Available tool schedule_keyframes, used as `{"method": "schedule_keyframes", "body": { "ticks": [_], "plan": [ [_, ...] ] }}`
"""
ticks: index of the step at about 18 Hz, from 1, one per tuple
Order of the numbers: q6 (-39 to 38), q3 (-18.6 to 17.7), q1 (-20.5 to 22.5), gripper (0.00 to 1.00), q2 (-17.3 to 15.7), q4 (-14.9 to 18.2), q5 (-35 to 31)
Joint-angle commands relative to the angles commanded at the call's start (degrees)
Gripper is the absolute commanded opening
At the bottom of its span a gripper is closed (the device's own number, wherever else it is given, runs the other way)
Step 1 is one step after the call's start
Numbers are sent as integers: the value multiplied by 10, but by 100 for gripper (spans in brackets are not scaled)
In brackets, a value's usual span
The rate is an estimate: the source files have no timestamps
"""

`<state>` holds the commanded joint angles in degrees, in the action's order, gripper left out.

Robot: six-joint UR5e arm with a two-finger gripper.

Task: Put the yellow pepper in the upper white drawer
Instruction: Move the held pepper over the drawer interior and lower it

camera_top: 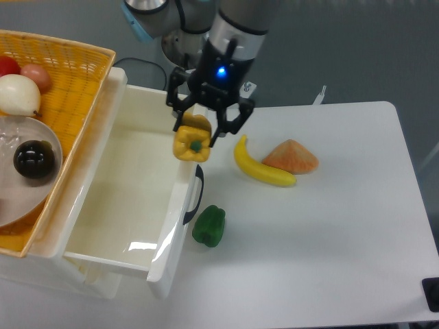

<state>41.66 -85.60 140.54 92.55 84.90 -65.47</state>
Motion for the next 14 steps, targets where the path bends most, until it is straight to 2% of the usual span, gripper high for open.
{"method": "schedule_keyframes", "body": {
  "ticks": [14],
  "plan": [
    [0,-21,-46,45,18,-4,0]
  ]
}}
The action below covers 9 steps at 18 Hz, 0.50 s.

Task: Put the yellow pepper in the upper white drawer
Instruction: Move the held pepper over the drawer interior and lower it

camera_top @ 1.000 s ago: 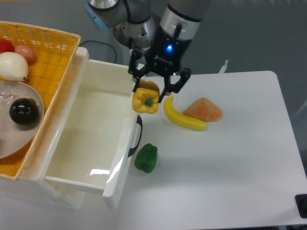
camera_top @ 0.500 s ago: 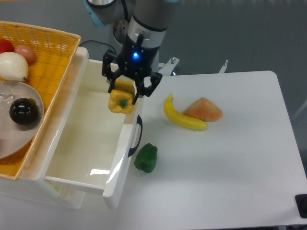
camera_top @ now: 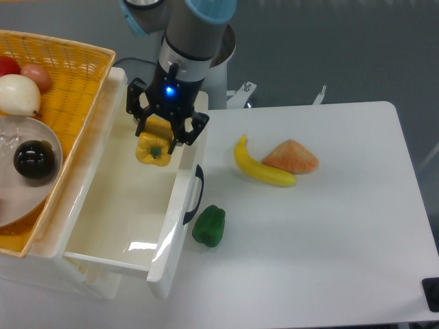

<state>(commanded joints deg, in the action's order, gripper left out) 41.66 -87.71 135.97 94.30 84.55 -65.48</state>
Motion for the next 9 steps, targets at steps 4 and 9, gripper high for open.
{"method": "schedule_keyframes", "body": {
  "ticks": [4,9],
  "plan": [
    [0,0,-4,45,2,0,-1],
    [0,0,-4,48,4,-1,-1]
  ]
}}
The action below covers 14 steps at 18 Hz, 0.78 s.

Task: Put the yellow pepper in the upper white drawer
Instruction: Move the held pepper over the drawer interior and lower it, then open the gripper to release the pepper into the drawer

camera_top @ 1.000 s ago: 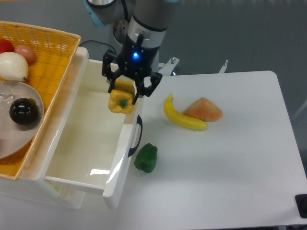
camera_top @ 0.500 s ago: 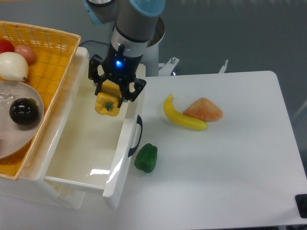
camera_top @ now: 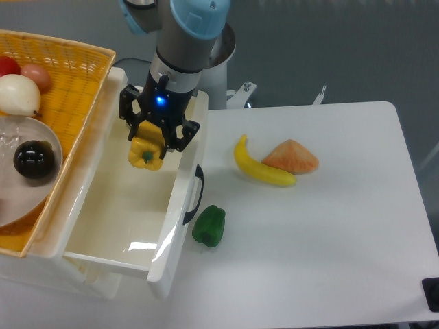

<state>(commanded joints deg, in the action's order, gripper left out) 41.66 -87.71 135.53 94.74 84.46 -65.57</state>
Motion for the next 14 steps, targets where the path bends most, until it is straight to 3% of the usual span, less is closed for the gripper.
{"method": "schedule_keyframes", "body": {
  "ticks": [7,12,13,14],
  "plan": [
    [1,-1,0,60,5,-2,-1],
    [4,0,0,82,5,-3,0],
    [1,1,0,94,5,-2,0],
    [1,1,0,94,5,-2,1]
  ]
}}
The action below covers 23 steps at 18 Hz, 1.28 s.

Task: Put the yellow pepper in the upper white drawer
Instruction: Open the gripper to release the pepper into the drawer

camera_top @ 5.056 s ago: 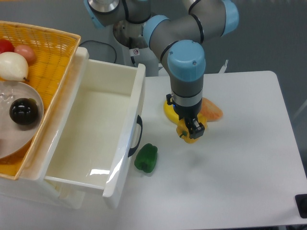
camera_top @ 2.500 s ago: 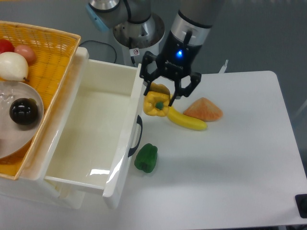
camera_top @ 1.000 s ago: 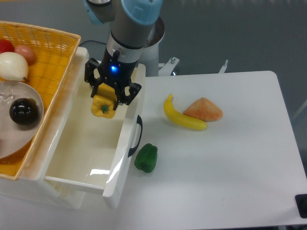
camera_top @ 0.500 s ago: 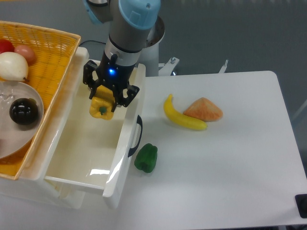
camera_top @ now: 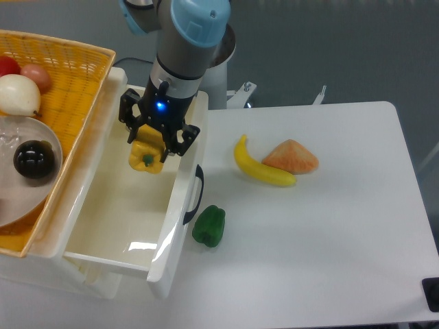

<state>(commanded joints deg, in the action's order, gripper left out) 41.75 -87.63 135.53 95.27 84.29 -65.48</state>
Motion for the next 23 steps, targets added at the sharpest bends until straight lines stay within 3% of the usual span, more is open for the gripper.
{"method": "schedule_keyframes", "body": {
  "ticks": [10,16,20,23],
  "plan": [
    [21,15,9,100,-3,-8,-1],
    [68,14,33,100,-1,-87,-2],
    [173,11,46,100,11,-99,-57],
    [205,12,47,100,16,-101,-97]
  ]
}}
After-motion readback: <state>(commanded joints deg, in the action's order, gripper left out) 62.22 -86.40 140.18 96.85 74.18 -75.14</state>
